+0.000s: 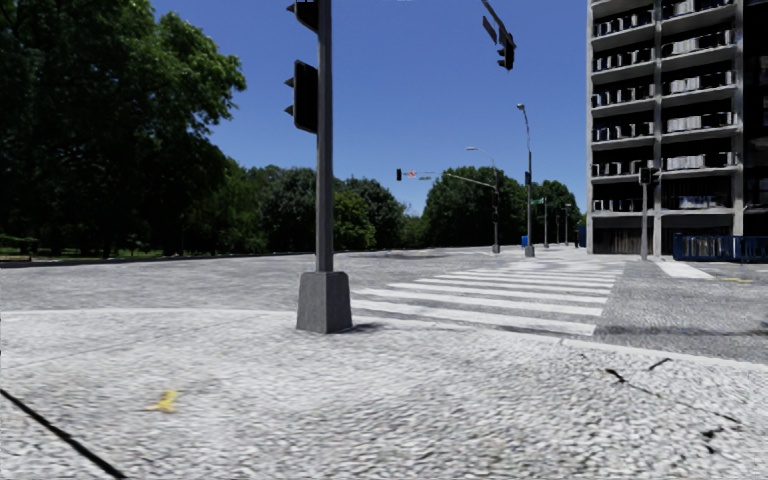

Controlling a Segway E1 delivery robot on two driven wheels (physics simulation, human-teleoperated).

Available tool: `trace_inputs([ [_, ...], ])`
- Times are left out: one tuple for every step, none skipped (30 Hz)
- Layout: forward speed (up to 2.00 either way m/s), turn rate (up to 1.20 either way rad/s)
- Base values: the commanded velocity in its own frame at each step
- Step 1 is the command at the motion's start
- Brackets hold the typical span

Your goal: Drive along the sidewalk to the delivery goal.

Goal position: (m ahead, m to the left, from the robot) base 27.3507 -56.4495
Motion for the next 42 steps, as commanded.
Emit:
trace_inputs([
  [2.00,-1.15],
  [2.00,-1.15],
  [2.00,-1.15],
  [2.00,-1.15],
  [2.00,-1.14],
  [2.00,-0.13],
  [2.00,0.00],
  [2.00,0.00],
  [2.00,0.00],
  [2.00,0.00],
  [2.00,0.00],
  [2.00,0.00],
  [2.00,0.76],
  [2.00,0.76],
  [2.00,0.91],
  [2.00,1.20],
  [2.00,1.20],
  [2.00,1.20],
  [2.00,1.20],
  [2.00,1.20],
  [2.00,1.20],
  [2.00,1.20],
  [2.00,0.84],
  [2.00,0.60],
  [2.00,0.60],
  [2.00,0.41],
  [2.00,0.34],
  [2.00,0.32],
  [2.00,0.32],
  [2.00,0.32],
  [2.00,0.32],
  [2.00,0.32],
  [2.00,0.32],
  [2.00,0.32],
  [2.00,0.32],
  [2.00,0.26],
  [2.00,0.12],
  [2.00,0.02],
  [2.00,0.00],
  [2.00,0.00],
  [2.00,0.00],
  [2.00,0.00],
])
